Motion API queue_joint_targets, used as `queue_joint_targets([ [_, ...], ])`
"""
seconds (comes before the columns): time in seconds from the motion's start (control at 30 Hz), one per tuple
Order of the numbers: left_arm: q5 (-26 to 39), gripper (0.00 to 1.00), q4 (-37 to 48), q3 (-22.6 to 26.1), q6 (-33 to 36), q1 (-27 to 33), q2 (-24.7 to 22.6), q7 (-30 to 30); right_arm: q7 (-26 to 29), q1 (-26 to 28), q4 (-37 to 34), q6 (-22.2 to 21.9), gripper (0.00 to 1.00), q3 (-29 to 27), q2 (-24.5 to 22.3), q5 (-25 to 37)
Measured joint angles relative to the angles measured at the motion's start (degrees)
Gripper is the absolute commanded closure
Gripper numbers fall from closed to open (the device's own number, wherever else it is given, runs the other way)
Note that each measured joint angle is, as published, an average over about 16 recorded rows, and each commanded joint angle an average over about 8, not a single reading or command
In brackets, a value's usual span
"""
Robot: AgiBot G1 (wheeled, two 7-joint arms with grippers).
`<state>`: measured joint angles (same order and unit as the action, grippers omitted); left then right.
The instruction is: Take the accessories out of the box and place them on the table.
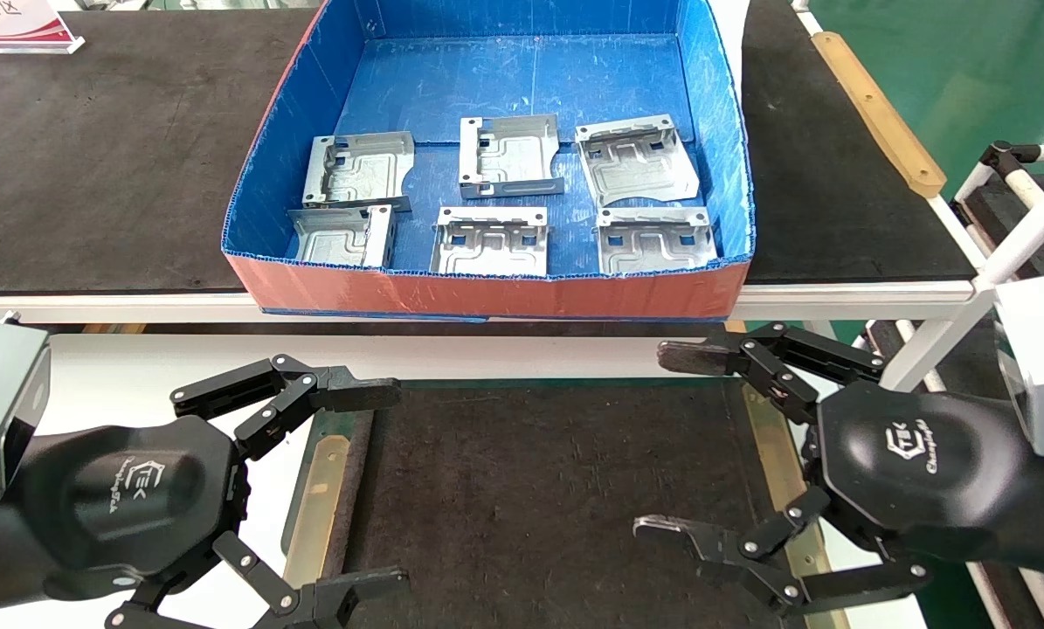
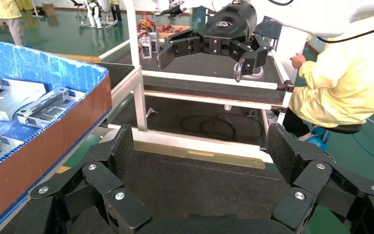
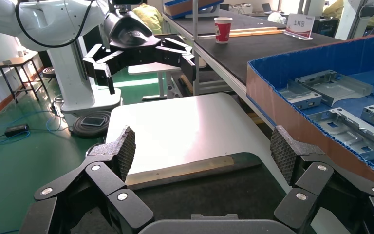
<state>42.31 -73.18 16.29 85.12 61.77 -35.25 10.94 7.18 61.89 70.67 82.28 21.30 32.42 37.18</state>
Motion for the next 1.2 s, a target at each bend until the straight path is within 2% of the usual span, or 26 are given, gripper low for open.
queue_joint_targets([
  [0.43, 5.2, 0.0, 4.9, 1.2, -6.0, 4.6, -3.7, -0.6, 0.0, 0.0, 0.0, 0.0, 0.0, 0.0, 0.0, 0.0],
  [1.2, 23.2, 0.0, 23.4, 8.0, -23.0, 21.9, -17.7, -1.0, 0.0, 0.0, 0.0, 0.0, 0.0, 0.0, 0.0, 0.0],
])
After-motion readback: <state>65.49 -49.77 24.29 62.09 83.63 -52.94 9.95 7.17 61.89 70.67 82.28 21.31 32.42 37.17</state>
